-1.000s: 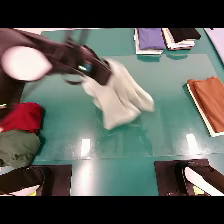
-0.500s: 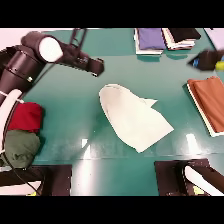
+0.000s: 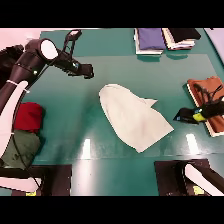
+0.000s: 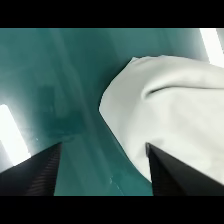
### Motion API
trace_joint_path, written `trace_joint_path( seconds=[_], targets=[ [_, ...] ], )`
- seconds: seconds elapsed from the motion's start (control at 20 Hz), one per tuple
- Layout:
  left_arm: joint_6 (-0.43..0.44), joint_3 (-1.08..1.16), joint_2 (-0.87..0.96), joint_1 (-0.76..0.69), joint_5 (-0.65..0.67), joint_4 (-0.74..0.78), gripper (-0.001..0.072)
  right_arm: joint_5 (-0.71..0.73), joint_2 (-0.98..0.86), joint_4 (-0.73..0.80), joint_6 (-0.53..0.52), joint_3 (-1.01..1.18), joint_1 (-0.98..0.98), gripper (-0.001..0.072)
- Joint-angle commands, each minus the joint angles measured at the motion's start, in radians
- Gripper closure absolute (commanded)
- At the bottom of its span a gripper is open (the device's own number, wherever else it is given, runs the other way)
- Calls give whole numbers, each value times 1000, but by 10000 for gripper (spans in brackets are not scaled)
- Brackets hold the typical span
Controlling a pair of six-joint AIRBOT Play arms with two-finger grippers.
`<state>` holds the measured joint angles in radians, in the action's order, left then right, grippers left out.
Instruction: Fold the shirts.
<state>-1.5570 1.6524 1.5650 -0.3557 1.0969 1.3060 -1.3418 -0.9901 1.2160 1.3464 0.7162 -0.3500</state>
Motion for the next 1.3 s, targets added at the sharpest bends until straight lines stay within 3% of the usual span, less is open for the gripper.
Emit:
trace_joint_path(
  seconds=[0.0,0.35,0.4,0.5,0.8,1.05,1.25],
  targets=[
    [14,-2,55,7,5,-33,89,98,0,7,-21,-134,-5,271],
    [21,-2,76,8,3,-35,90,139,-112,-61,-48,-159,-4,291],
    [22,-2,78,8,3,-35,89,138,-134,-106,-76,-159,-4,383],
    [29,-2,88,8,2,-35,89,138,-150,-156,-117,-154,-4,691],
    [77,-2,178,8,-39,-111,90,108,-59,-148,-116,-69,-5,691],
    [313,-2,232,7,-51,-466,90,83,-20,-149,-114,-23,-5,691],
    [301,-2,249,1,-73,-479,97,79,-20,-151,-111,-24,-4,691]
  ],
)
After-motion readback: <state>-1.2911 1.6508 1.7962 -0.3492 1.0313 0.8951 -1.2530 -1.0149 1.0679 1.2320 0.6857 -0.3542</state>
